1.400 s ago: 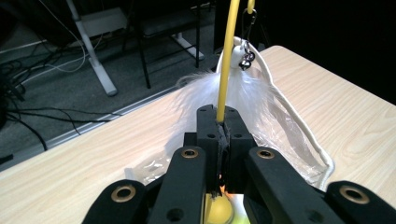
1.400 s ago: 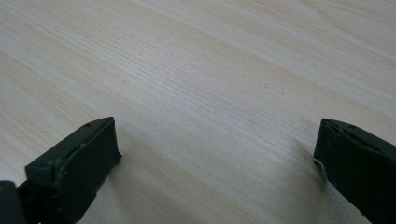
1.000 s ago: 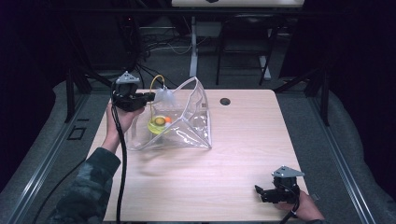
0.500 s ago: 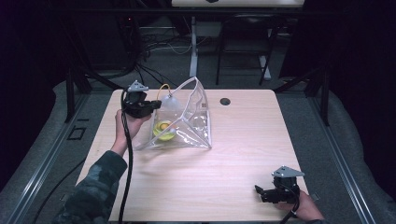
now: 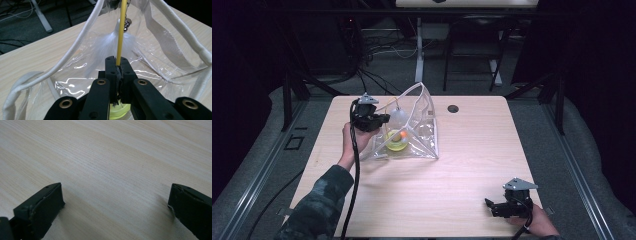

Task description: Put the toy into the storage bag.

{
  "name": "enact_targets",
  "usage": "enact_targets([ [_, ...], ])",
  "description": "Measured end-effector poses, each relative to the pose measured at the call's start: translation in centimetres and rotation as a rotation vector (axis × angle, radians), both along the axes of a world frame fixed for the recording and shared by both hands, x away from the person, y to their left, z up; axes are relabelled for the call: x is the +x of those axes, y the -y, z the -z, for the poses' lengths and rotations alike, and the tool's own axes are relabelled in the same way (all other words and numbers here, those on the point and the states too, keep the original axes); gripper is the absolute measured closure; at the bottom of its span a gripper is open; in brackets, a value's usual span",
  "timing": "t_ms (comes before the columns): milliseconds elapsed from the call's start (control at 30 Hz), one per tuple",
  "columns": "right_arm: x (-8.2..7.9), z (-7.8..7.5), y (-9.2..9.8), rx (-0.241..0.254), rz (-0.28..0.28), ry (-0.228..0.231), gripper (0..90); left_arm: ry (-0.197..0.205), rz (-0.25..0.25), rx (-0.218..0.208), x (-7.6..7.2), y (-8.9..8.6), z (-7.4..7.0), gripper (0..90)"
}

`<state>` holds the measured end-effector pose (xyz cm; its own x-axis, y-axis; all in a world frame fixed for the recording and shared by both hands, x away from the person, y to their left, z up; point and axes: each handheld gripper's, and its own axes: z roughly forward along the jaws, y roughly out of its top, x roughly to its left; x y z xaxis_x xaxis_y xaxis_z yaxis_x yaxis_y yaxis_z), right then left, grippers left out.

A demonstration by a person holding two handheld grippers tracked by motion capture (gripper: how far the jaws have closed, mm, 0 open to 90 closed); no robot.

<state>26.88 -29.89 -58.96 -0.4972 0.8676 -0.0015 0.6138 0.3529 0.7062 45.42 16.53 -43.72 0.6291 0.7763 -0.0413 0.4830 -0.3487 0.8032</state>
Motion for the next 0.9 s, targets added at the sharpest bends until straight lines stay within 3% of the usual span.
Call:
enact_targets([
  [167, 0.0, 0.0, 0.0, 0.001, 0.001, 0.001, 0.0, 0.014, 0.023, -0.028, -0.5, 0.0, -0.6, 80.6],
  [433, 0.0, 0.0, 0.0, 0.0, 0.001, 0.001, 0.0, 0.015, 0.042, -0.038, -1.6, -0.8, -2.0, 53.2],
  [567, 0.0, 0.0, 0.0, 0.0, 0.001, 0.001, 0.0, 0.036, 0.043, -0.034, -2.3, -1.4, -3.0, 45.9],
  [800, 0.0, 0.0, 0.0, 0.0, 0.001, 0.001, 0.0, 0.062, -0.011, 0.004, -3.1, -3.0, -4.5, 26.2],
  [900, 0.0, 0.0, 0.0, 0.0, 0.001, 0.001, 0.0, 0.056, -0.041, 0.002, -3.3, -4.1, -4.7, 17.3],
])
